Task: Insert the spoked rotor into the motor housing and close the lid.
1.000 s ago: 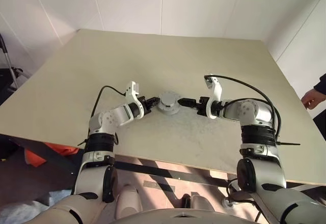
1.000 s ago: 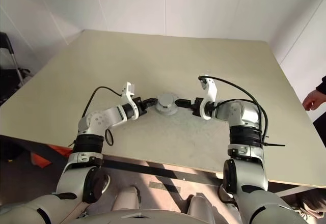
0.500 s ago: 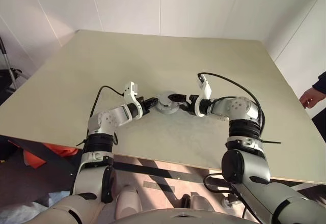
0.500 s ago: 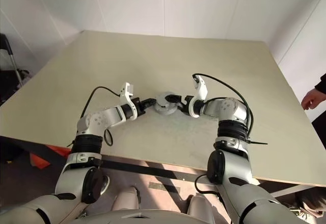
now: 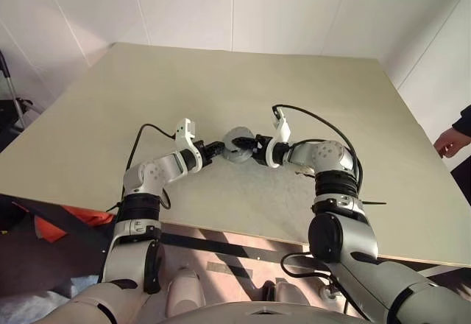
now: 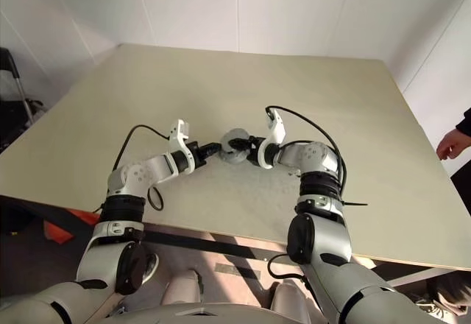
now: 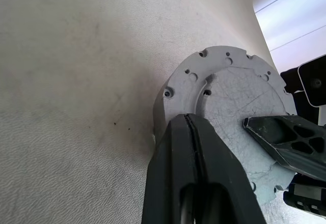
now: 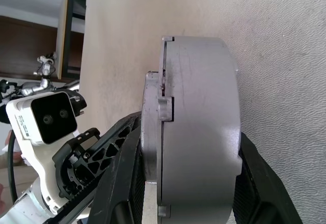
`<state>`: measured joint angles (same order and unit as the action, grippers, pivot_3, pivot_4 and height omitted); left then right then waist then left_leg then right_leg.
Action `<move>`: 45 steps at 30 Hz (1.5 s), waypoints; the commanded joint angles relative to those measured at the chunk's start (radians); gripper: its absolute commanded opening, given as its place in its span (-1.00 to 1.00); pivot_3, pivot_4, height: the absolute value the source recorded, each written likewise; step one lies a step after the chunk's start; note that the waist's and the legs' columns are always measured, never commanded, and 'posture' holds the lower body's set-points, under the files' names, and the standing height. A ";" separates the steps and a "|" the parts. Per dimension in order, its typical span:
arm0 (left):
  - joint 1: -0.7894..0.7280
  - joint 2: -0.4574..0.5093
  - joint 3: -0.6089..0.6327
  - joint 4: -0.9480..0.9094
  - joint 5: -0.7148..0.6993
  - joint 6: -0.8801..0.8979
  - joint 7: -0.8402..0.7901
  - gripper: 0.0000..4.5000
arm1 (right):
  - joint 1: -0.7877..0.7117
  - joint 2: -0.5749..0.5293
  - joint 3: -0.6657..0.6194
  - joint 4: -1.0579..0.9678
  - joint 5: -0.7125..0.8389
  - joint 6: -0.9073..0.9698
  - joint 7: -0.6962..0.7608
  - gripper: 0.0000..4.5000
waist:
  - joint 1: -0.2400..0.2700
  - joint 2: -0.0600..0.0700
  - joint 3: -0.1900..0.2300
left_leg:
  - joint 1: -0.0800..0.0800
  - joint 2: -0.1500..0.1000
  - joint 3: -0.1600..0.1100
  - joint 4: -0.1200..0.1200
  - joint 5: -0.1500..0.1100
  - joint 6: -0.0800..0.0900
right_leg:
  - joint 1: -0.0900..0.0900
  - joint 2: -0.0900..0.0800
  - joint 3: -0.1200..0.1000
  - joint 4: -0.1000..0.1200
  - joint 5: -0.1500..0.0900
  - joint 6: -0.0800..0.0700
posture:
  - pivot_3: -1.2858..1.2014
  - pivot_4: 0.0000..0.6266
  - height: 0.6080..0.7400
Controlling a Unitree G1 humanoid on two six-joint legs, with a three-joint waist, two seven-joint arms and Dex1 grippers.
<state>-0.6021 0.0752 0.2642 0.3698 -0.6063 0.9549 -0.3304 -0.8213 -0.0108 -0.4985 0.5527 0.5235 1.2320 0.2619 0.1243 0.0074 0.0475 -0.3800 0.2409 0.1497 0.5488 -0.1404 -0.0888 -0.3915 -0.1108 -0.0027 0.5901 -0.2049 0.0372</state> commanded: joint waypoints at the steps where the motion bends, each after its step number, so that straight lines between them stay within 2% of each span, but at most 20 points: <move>1: 0.015 0.005 -0.010 -0.008 0.008 0.001 0.002 -1.00 | -0.058 -0.002 -0.029 0.002 0.052 -0.052 -0.004 -0.10 | -0.001 0.000 0.000 | 0.000 0.000 0.000 0.000 0.000 0.000 | 0.000 0.000 0.000 0.000 0.000 0.000 | 0.03 -1.00 1.00; 4: 0.021 0.010 0.005 -0.024 -0.001 -0.030 -0.011 -1.00 | -0.072 -0.013 -0.052 0.017 0.061 -0.086 -0.018 -0.10 | -0.001 0.000 0.000 | 0.000 0.000 0.000 0.000 0.000 0.000 | 0.000 0.000 0.000 0.001 0.000 0.000 | 0.03 -1.00 1.00; 13: 0.056 0.027 0.208 -0.150 -0.217 -0.044 -0.055 -1.00 | -0.212 -0.042 -0.217 0.123 0.184 -0.171 -0.100 -0.10 | 0.000 0.000 0.001 | -0.013 0.001 0.000 0.001 0.002 0.001 | -0.013 0.001 -0.001 0.003 0.002 0.001 | 0.03 -1.00 1.00; 16: 0.077 0.019 0.270 -0.187 -0.305 -0.038 -0.046 -0.73 | -0.232 -0.036 -0.221 0.122 0.210 -0.152 -0.120 -0.10 | -0.001 0.000 0.001 | -0.013 0.001 0.000 0.001 0.000 0.003 | -0.013 0.001 -0.001 0.003 0.002 0.002 | 0.03 -1.00 1.00; 18: 0.081 0.007 0.304 -0.196 -0.359 -0.036 -0.025 -0.45 | -0.238 -0.029 -0.219 0.113 0.233 -0.131 -0.129 -0.10 | 0.000 0.000 0.001 | -0.013 0.001 0.000 0.001 0.000 0.004 | -0.013 0.001 -0.002 0.003 0.002 0.003 | 0.03 -1.00 1.00; 23: 0.091 -0.013 0.322 -0.205 -0.436 -0.037 0.006 0.33 | -0.244 -0.004 -0.204 0.085 0.278 -0.080 -0.156 -0.10 | 0.001 0.000 0.001 | -0.015 0.001 0.000 0.002 0.000 0.004 | -0.014 0.001 -0.002 0.003 0.002 0.003 | 0.03 -1.00 1.00; 27: 0.084 -0.014 0.340 -0.157 -0.535 0.041 0.047 0.94 | -0.253 0.019 -0.202 0.051 0.322 -0.033 -0.182 -0.10 | 0.001 0.000 0.001 | -0.016 0.002 0.000 0.004 0.000 0.004 | -0.014 0.001 -0.002 0.003 0.003 0.003 | 0.03 -1.00 1.00; 38: 0.074 -0.027 0.338 -0.083 -0.667 0.090 0.033 0.94 | -0.252 0.082 -0.201 -0.080 0.459 0.099 -0.272 -0.10 | 0.001 0.000 0.002 | -0.015 0.002 -0.001 0.013 0.000 0.003 | -0.015 0.001 -0.001 0.015 0.002 0.004 | 0.03 -1.00 1.00; 45: 0.067 -0.039 0.337 -0.077 -0.768 0.108 0.026 0.94 | -0.226 0.091 -0.172 -0.116 0.472 0.133 -0.284 -0.10 | 0.001 0.000 0.002 | -0.015 0.002 -0.001 0.015 0.001 0.001 | -0.015 0.001 0.000 0.017 0.002 0.003 | 0.03 -1.00 1.00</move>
<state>-0.5077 0.0361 0.6100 0.3076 -1.3316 1.0544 -0.2904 -1.0337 0.0713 -0.6866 0.4791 0.9479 1.3550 -0.0281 0.1257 0.0070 0.0491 -0.3949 0.2433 0.1484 0.5642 -0.1391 -0.0875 -0.4062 -0.1103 -0.0024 0.6071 -0.2033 0.0403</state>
